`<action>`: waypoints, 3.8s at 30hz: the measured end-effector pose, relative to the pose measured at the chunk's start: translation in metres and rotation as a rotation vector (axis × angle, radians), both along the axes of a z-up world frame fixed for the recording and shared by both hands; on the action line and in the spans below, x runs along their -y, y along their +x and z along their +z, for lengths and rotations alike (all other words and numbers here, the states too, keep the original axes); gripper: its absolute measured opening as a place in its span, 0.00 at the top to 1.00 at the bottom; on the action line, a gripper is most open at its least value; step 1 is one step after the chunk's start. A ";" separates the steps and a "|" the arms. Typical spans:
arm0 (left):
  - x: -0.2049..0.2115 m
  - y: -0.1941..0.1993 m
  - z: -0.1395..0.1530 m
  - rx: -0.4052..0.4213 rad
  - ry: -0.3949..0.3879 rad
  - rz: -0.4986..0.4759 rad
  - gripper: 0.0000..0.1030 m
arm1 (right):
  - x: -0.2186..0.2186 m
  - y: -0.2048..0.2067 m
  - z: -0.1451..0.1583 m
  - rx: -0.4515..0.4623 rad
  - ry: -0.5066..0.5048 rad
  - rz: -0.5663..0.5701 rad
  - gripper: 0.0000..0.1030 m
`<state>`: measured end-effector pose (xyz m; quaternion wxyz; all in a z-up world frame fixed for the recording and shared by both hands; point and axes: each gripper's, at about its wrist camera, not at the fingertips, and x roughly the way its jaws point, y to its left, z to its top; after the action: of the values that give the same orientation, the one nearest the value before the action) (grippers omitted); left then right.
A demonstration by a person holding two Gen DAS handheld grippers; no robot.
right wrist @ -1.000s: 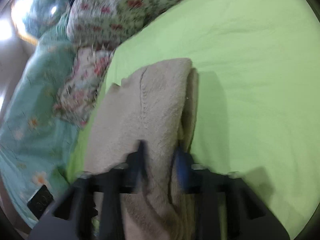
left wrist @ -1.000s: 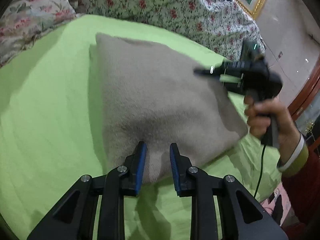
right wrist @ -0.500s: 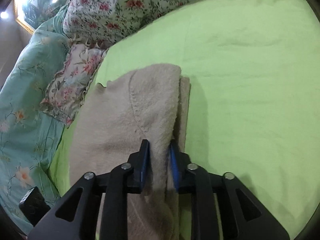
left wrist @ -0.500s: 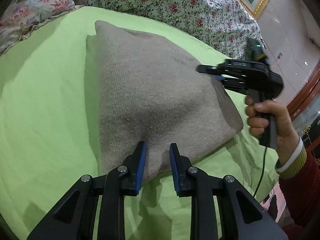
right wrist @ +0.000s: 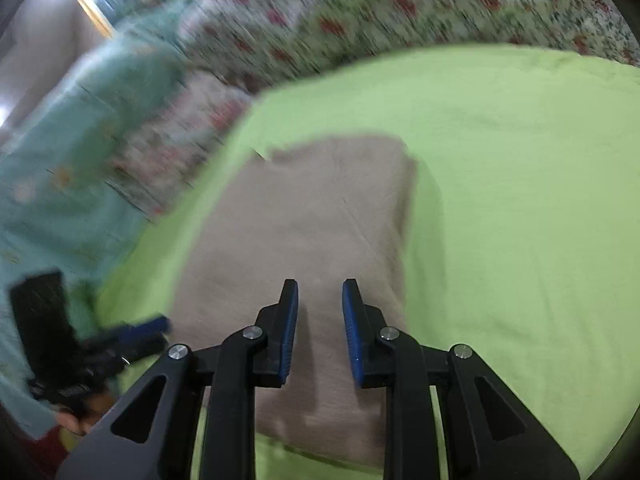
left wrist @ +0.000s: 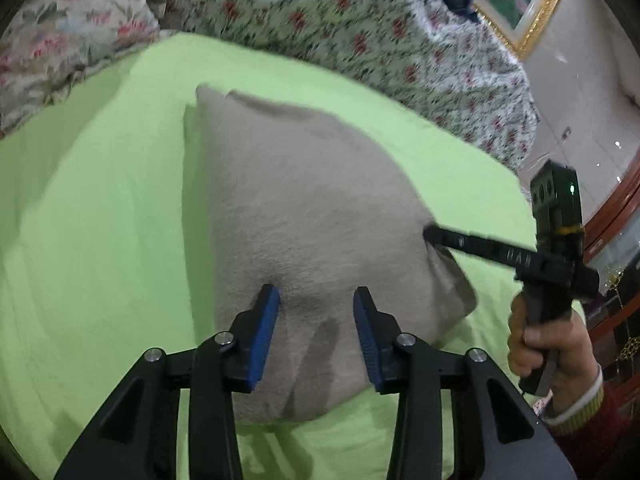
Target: Fold small clothes
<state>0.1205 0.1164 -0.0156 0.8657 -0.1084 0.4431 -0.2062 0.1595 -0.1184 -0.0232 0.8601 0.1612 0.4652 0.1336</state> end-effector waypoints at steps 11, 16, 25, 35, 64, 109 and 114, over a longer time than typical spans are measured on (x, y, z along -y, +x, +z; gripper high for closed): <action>-0.013 -0.043 -0.013 0.014 0.065 0.011 0.65 | 0.009 -0.054 -0.011 0.018 -0.012 -0.026 0.78; -0.006 -0.055 -0.023 0.006 0.066 0.008 0.65 | 0.005 -0.071 -0.024 0.012 -0.063 -0.013 0.78; -0.004 -0.049 -0.032 -0.044 0.089 0.022 0.65 | 0.002 -0.077 -0.022 -0.013 -0.084 -0.023 0.78; -0.018 -0.065 0.005 -0.096 0.101 0.105 0.37 | -0.003 -0.114 0.002 -0.063 -0.081 -0.005 0.70; -0.013 -0.133 0.016 -0.089 0.474 0.167 0.14 | -0.014 -0.185 0.031 -0.061 -0.162 0.046 0.18; 0.011 -0.062 0.036 -0.016 0.508 0.185 0.14 | -0.051 -0.087 0.036 -0.018 -0.122 0.108 0.12; 0.012 -0.057 0.038 -0.001 0.504 0.202 0.14 | -0.052 -0.078 0.037 -0.014 -0.129 0.105 0.12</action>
<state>0.0631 0.1046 0.0224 0.8814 0.0665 0.4677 -0.0020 0.0811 -0.0661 0.0136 0.8573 0.0820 0.4864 0.1470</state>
